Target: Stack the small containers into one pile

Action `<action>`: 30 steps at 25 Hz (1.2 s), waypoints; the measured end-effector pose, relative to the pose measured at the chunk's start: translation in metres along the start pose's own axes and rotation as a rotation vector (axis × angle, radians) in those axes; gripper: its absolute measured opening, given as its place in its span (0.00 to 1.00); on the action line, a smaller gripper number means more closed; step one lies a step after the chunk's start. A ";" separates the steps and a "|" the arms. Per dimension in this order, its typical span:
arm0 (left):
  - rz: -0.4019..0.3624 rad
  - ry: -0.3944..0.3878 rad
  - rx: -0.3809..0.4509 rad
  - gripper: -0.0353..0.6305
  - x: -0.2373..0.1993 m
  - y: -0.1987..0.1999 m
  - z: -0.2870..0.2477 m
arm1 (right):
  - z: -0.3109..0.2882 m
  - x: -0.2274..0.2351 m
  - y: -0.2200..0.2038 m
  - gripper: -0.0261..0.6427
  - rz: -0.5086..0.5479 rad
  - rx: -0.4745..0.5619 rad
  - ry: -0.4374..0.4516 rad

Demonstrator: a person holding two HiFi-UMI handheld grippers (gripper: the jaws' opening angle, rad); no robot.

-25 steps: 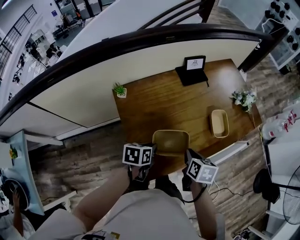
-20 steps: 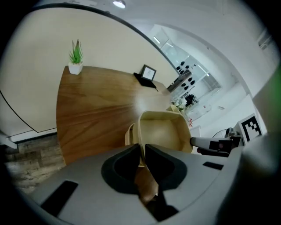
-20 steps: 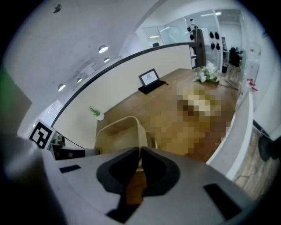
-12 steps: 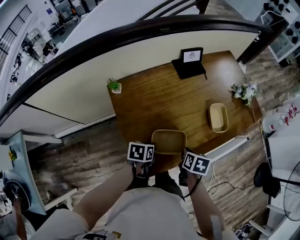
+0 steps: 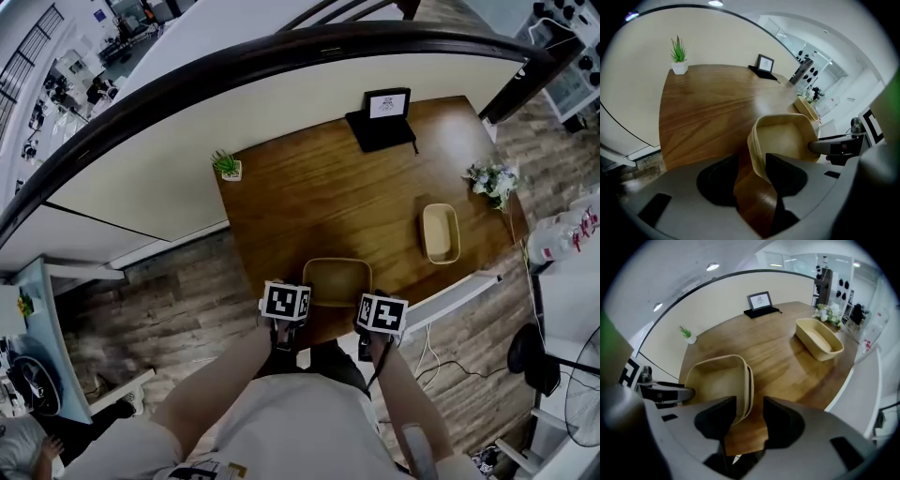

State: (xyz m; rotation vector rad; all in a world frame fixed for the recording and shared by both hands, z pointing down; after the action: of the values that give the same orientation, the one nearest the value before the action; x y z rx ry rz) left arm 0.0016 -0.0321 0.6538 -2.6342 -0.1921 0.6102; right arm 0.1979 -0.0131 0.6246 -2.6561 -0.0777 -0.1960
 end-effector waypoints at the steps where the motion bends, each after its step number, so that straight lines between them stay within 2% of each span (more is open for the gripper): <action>1: 0.000 -0.002 -0.005 0.34 -0.001 0.000 -0.001 | -0.004 -0.001 0.001 0.33 0.023 -0.010 -0.002; 4: 0.006 -0.009 -0.015 0.38 -0.004 0.000 -0.005 | -0.018 -0.002 0.002 0.39 0.073 -0.043 -0.009; 10: 0.051 -0.021 -0.041 0.44 -0.009 -0.003 -0.013 | -0.031 -0.005 0.004 0.41 0.172 -0.089 -0.008; 17: 0.031 -0.012 -0.046 0.44 -0.009 -0.003 -0.016 | -0.041 -0.003 0.004 0.43 0.171 -0.088 0.022; 20: 0.035 -0.029 -0.045 0.44 -0.012 0.000 -0.015 | -0.040 -0.002 0.008 0.48 0.180 -0.049 0.047; 22: 0.026 -0.033 -0.025 0.46 -0.015 0.005 -0.011 | -0.034 -0.001 0.013 0.54 0.178 -0.028 0.062; 26: -0.001 -0.058 0.034 0.49 -0.018 0.026 0.003 | -0.014 -0.007 0.031 0.56 0.158 0.030 0.097; 30: -0.022 -0.093 0.151 0.51 -0.004 0.063 0.030 | 0.017 -0.012 0.050 0.56 0.099 0.120 0.127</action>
State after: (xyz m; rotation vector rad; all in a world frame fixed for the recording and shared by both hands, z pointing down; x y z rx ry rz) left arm -0.0134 -0.0780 0.6034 -2.4584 -0.1945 0.7115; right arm 0.1926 -0.0504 0.5852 -2.5147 0.0811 -0.3167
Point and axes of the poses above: the fingertips, and each gripper's own axes: z backward along the fingers, x to its right, y out of its top, the point moved 5 cm from there along z, backward along the fingers, and after that the axes turned 8 degrees about x, right-handed, at the moved point
